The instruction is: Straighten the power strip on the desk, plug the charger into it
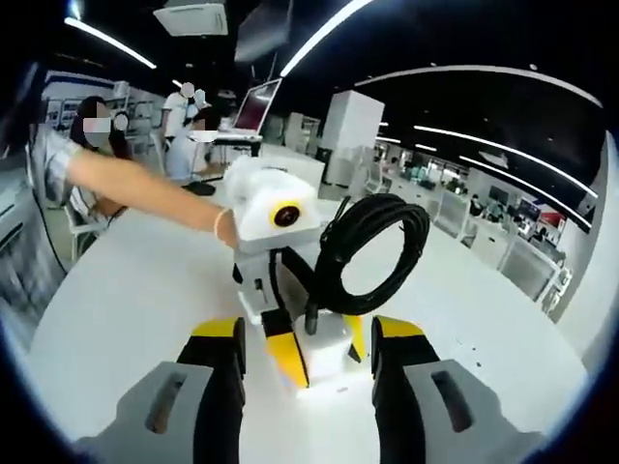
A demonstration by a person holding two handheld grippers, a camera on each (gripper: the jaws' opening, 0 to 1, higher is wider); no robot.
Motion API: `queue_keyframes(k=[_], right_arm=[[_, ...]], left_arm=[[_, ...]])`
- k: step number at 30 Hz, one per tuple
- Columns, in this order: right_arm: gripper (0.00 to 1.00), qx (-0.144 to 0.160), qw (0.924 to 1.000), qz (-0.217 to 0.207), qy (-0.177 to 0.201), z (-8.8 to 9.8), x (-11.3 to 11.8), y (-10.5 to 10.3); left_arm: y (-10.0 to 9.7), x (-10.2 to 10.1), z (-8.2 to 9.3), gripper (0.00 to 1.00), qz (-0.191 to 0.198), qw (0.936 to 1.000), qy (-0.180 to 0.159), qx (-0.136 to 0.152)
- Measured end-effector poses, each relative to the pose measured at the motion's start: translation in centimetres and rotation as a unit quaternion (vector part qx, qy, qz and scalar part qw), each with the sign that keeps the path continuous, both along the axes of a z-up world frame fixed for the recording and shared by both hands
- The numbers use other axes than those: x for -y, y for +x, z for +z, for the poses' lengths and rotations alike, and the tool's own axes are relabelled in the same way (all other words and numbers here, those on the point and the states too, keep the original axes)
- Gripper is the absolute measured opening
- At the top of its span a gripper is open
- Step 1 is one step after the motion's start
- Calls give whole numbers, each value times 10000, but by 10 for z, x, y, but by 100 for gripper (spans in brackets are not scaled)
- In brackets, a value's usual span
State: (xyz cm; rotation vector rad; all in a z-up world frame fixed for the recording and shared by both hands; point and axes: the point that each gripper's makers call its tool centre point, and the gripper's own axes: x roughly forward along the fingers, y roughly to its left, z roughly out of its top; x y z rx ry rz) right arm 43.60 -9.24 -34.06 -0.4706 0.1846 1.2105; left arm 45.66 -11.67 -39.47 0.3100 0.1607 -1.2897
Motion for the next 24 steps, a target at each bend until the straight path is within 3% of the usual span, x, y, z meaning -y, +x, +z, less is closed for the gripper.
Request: queue_keyframes(k=[10, 24], right_arm=[[34, -101, 9997, 40, -239, -11, -5, 13], [26, -39, 9987, 191, -469, -17, -10, 11]], left_arm=[[-1, -1, 0, 27, -16, 10000, -4, -17], [-1, -1, 0, 27, -34, 10000, -21, -46]])
